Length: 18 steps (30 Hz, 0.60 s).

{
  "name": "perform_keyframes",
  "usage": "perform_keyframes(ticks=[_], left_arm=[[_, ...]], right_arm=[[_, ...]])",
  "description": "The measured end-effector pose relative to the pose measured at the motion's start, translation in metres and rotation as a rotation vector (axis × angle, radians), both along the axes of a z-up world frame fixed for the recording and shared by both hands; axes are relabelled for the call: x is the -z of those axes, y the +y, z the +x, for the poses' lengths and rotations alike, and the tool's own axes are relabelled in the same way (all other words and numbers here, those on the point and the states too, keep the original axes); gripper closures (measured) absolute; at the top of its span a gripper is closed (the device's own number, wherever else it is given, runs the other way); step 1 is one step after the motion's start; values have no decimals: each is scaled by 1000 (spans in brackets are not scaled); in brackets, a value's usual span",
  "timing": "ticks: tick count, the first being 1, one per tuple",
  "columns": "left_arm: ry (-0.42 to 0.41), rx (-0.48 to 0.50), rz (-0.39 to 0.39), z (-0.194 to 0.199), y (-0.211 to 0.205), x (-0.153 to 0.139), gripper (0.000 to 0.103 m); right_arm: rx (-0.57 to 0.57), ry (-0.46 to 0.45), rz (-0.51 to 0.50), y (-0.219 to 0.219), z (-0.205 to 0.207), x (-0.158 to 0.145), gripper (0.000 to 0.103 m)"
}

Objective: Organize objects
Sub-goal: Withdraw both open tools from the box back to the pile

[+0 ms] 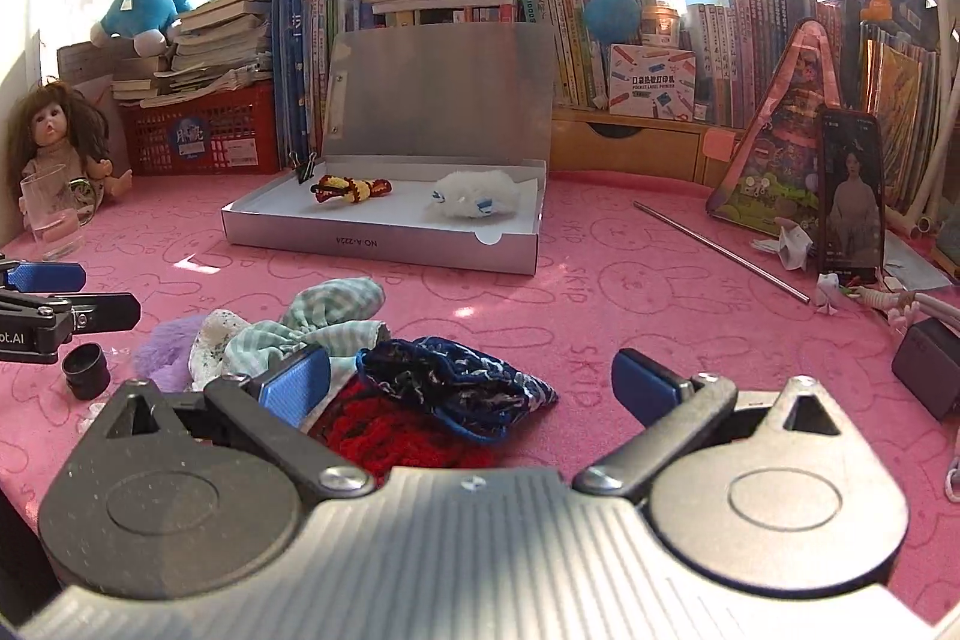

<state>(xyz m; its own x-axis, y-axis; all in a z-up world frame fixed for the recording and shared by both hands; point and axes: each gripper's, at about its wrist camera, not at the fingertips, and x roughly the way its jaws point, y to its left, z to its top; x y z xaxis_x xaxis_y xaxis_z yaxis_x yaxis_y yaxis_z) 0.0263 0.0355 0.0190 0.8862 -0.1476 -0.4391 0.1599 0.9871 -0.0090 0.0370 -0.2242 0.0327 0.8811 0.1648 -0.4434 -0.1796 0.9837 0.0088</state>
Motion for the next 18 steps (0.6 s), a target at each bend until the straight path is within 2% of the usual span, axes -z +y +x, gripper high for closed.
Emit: perform_keyframes(ticks=[5, 13, 18], left_arm=[[-42, -44, -55, -14, 9, 12, 11], [-43, -98, -25, -21, 12, 22, 11], [-30, -110, -46, -27, 14, 27, 11]], right_arm=[[27, -3, 10, 2, -10, 8, 0], [65, -2, 20, 4, -27, 22, 0], [88, -9, -4, 8, -38, 28, 3]])
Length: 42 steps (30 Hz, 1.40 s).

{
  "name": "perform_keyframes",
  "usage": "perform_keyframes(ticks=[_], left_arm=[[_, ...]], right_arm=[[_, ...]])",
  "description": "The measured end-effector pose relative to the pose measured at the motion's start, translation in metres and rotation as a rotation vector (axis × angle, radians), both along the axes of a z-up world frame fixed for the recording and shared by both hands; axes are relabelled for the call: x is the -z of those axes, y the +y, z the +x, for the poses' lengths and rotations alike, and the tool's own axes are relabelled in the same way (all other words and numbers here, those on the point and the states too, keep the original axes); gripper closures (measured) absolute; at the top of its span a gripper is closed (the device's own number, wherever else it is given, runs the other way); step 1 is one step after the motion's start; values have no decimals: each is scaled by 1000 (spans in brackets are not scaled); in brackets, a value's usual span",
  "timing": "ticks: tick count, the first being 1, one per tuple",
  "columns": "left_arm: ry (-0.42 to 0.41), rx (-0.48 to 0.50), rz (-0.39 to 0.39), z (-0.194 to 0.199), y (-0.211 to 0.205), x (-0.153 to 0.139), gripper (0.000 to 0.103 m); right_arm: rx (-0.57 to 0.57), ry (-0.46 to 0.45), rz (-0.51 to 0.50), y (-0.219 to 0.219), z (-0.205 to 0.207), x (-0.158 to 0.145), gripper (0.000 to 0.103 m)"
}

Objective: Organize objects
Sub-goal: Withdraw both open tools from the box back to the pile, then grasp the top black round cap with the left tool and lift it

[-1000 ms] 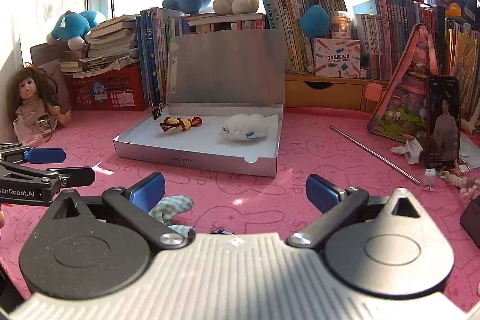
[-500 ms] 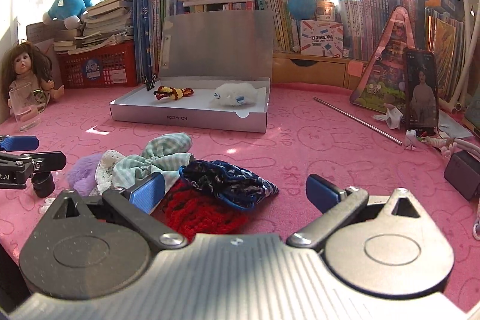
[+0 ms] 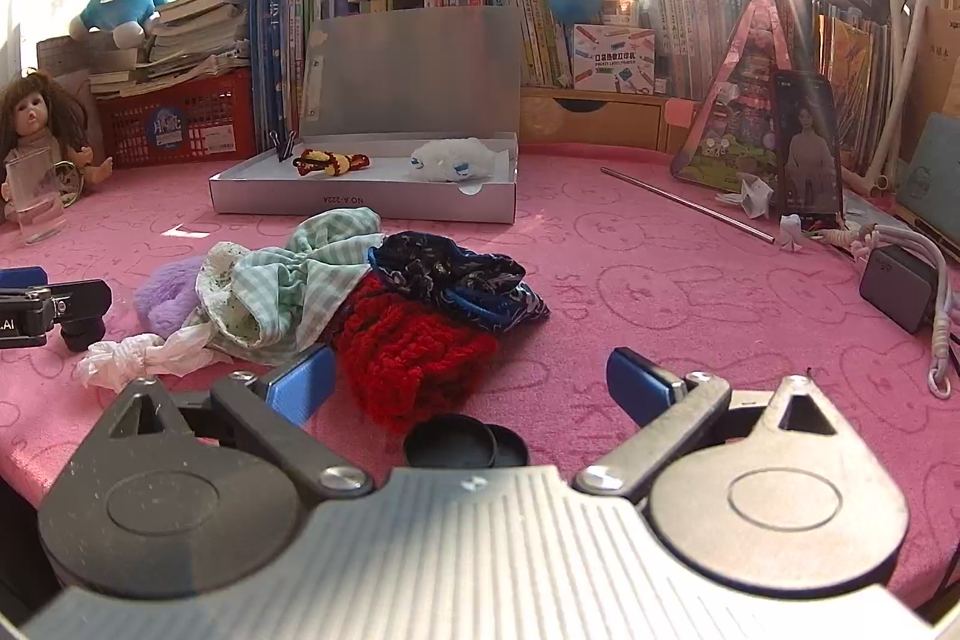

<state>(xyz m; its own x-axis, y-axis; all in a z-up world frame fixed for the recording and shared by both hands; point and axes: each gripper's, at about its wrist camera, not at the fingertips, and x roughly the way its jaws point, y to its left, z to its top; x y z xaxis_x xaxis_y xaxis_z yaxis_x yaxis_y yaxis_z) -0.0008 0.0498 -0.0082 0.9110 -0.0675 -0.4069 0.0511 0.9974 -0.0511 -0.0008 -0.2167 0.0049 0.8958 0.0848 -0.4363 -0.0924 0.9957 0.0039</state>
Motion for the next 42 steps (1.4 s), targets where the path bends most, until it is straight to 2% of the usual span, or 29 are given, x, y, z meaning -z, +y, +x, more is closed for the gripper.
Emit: perform_keyframes(ticks=[5, 9, 13, 20, 22, 27, 32, 34, 42], left_arm=[[22, -17, -15, -1, 2, 4, 12], [8, -17, -3, -5, 1, 2, 14], [4, -15, 4, -6, 0, -1, 25], [13, -13, -5, -7, 0, -2, 35], [15, -10, -2, -7, 1, -2, 40], [26, -18, 8, -4, 1, 2, 41], [30, -16, 17, -2, 1, 5, 42], [32, -11, 13, -1, 0, 6, 46], [35, -6, 7, 0, -1, 7, 55]], right_arm=[[16, 2, -2, 1, -9, 4, 9], [22, -2, 5, 3, -16, 5, 15], [17, -2, 2, 7, -18, 6, 21], [15, 8, 5, 10, -19, 7, 33], [11, 9, 1, 11, -19, 7, 36], [8, 18, 1, 13, -19, 9, 44], [6, 30, 3, 13, -19, 10, 50], [5, 31, 0, 14, -19, 10, 51], [9, 32, -11, 16, -19, 11, 55]])
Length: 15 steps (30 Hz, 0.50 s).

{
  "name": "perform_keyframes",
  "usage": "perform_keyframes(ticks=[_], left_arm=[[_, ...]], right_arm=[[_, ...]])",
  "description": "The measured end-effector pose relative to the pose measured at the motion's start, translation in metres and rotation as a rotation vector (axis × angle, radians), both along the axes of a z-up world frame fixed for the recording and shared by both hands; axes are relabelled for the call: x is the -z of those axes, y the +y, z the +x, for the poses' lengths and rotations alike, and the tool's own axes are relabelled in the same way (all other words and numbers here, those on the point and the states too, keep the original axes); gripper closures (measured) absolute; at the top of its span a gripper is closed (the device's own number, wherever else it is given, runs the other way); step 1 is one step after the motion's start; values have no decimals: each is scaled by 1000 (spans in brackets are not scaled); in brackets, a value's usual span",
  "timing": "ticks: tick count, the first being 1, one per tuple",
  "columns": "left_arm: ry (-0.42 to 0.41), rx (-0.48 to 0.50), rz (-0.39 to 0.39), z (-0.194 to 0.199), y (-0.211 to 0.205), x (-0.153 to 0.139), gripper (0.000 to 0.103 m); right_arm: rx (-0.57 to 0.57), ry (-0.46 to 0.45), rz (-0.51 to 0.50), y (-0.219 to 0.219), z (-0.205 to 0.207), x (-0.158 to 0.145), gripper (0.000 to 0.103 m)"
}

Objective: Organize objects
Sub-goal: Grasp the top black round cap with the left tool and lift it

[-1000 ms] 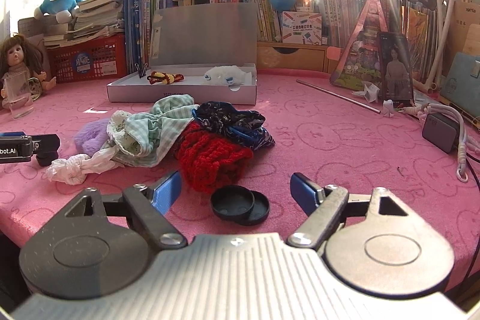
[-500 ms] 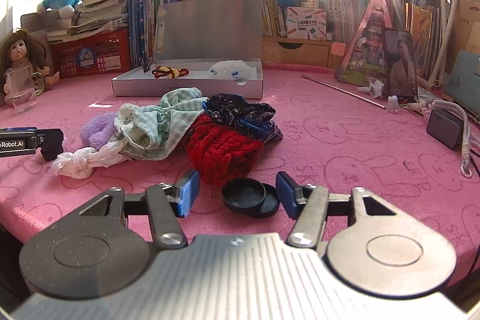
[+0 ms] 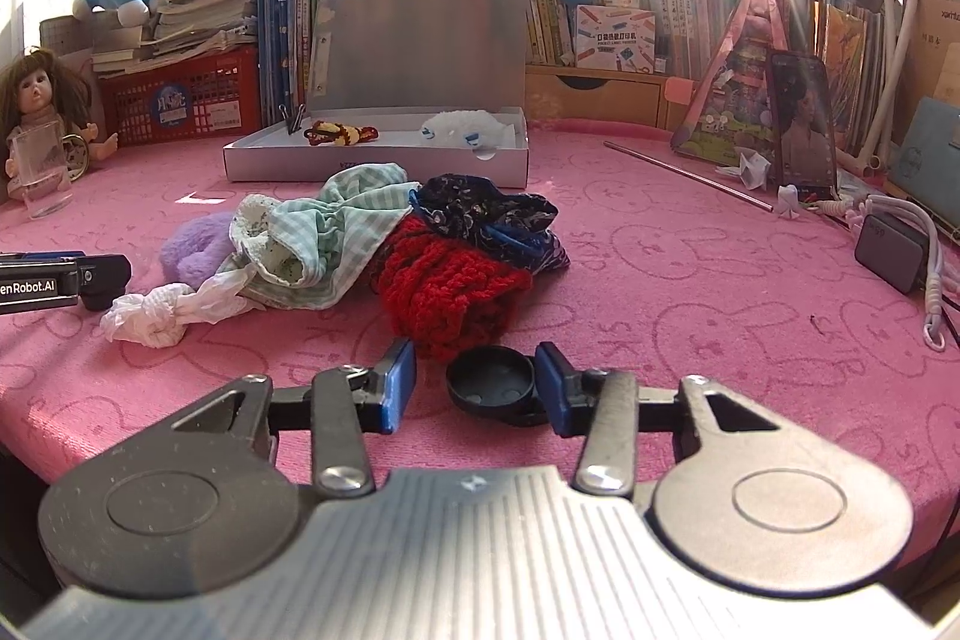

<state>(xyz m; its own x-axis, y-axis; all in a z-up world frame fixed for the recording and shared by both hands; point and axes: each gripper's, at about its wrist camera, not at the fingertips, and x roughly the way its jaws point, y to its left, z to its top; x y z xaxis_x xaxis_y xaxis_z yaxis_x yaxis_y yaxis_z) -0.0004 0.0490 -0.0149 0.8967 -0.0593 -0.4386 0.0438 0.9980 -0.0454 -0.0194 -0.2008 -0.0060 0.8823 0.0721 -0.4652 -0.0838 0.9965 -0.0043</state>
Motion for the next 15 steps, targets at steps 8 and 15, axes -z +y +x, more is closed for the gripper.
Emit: perform_keyframes(ticks=[8, 15], left_arm=[[-12, -15, -6, -1, 1, -2, 65], [-24, -18, -9, -3, 2, -6, 65]], right_arm=[[5, 12, 4, -1, 0, 1, 66], [-2, 2, 5, -1, 0, -2, 66]])
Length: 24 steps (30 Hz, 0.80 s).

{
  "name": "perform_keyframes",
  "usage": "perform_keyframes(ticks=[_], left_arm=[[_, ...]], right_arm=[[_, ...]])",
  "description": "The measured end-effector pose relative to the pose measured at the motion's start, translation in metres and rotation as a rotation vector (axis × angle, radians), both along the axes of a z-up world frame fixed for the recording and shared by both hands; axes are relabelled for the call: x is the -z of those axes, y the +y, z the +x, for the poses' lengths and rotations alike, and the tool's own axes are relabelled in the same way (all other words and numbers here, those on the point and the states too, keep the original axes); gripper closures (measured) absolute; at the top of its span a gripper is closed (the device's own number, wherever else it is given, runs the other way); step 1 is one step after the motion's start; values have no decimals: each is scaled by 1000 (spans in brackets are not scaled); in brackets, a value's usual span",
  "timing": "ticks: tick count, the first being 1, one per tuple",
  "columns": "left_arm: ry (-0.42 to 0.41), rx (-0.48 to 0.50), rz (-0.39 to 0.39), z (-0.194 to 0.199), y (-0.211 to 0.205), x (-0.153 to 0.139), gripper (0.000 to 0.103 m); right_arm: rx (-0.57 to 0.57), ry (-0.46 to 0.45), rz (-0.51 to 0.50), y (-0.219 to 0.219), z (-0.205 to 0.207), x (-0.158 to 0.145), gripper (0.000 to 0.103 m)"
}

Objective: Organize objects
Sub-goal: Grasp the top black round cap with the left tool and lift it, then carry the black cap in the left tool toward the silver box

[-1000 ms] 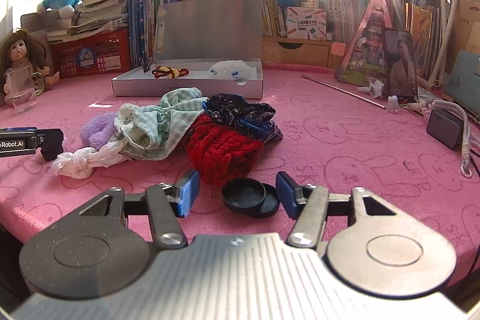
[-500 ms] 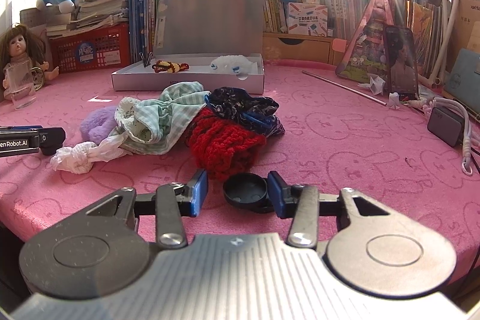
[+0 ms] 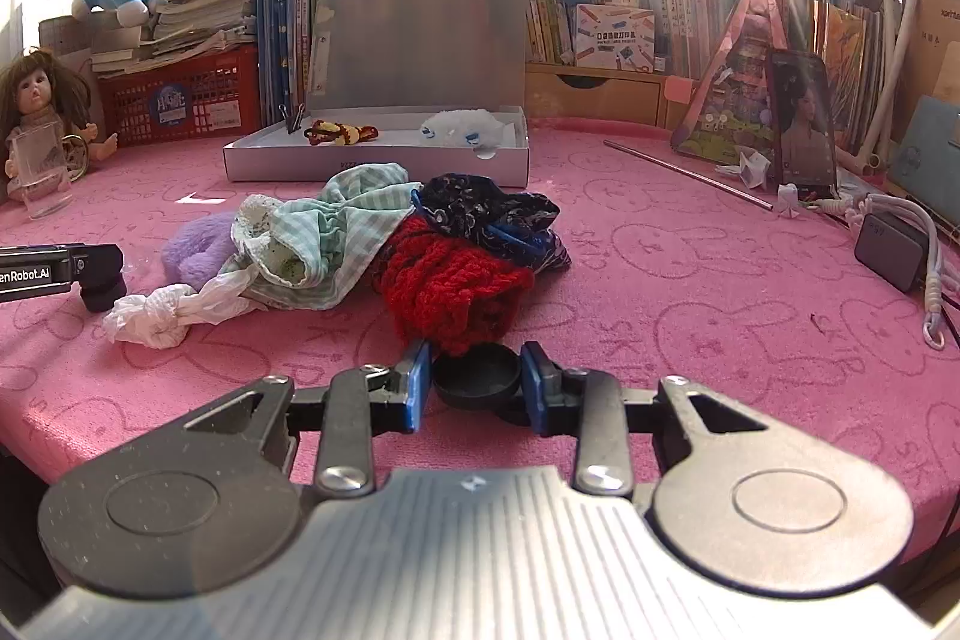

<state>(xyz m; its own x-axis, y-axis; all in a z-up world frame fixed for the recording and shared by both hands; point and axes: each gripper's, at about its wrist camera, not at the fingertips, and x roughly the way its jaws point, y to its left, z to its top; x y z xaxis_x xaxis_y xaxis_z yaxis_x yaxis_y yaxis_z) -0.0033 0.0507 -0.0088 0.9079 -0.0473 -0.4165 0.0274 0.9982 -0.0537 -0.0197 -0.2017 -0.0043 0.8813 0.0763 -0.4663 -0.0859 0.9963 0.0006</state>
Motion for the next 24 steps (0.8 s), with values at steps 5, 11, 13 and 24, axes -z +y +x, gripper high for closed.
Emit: perform_keyframes(ticks=[5, 11, 13, 24], left_arm=[[-4, 4, -11, 1, 0, -7, 65], [-4, 8, -14, 3, -3, -16, 65], [-6, 5, -15, 4, -4, -17, 65], [-7, 3, -18, 5, -4, -23, 65]], right_arm=[[0, -15, 4, -2, 0, -6, 66], [6, -24, 9, -4, 2, -15, 66], [7, -21, 17, -5, 3, -16, 66], [38, -26, 1, -10, 3, -20, 67]])
